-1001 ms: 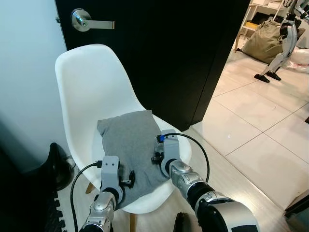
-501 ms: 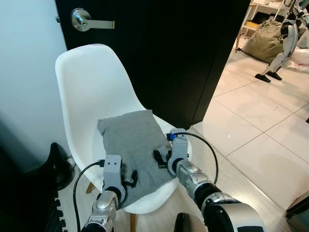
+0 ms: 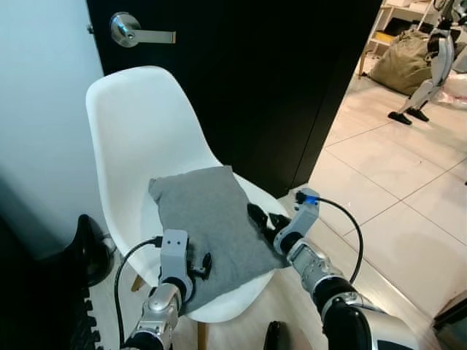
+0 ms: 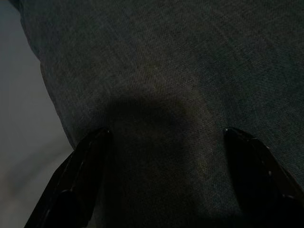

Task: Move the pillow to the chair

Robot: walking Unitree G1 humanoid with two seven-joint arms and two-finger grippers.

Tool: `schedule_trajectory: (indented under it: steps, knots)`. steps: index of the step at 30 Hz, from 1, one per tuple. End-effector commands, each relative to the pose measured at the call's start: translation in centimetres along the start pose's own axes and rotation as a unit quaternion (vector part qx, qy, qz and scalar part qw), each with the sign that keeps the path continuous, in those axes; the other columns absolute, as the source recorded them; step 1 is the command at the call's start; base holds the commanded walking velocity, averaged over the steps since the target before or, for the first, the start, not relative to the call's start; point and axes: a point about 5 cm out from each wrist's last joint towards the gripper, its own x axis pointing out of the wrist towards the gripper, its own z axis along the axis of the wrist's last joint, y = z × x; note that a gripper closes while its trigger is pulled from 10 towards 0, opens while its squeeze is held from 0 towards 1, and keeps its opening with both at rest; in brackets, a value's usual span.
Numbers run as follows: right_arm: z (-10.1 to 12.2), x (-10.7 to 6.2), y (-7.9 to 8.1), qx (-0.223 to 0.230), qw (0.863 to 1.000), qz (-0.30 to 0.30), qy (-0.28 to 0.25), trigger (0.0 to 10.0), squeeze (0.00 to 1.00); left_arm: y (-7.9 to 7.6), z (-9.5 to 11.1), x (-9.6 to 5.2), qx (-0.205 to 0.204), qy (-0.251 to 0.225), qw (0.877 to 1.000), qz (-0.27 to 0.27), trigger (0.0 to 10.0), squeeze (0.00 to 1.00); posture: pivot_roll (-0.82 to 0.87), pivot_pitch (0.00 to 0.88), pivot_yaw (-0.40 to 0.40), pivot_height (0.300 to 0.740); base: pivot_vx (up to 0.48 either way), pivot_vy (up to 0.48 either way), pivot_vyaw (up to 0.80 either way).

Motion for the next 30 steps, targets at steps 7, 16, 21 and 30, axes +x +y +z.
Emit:
schedule_trajectory:
  steps: [7, 16, 21, 30]
  knots:
    - [-3.1, -0.9, 0.4, 0.016, 0.997, 0.054, 0.061, 10.0, 0.00, 2.7, 1.0, -0.4, 0.047, -0.035, 0.996, 0.073, 10.0, 0.00, 0.12, 0.000, -0.094, 0.576, 0.000, 0.000, 0.00]
    - [-3.5, -1.0, 0.6, 0.023, 0.995, 0.067, 0.065, 10.0, 0.00, 4.4, 2.1, -1.0, 0.075, -0.073, 0.987, 0.126, 10.0, 0.00, 0.13, 0.000, -0.092, 0.610, 0.000, 0.000, 0.00]
    - [-3.6, -1.1, 0.4, 0.025, 0.996, 0.056, 0.062, 10.0, 0.00, 5.6, 1.7, -1.5, 0.086, -0.065, 0.980, 0.168, 10.0, 0.00, 0.13, 0.000, -0.088, 0.630, 0.000, 0.000, 0.00]
    - [-4.0, -2.2, -1.2, 0.026, 0.998, -0.013, 0.060, 10.0, 0.00, 5.4, 1.7, -1.4, 0.093, -0.062, 0.980, 0.167, 10.0, 0.00, 0.13, 0.000, -0.077, 0.670, 0.000, 0.000, 0.00]
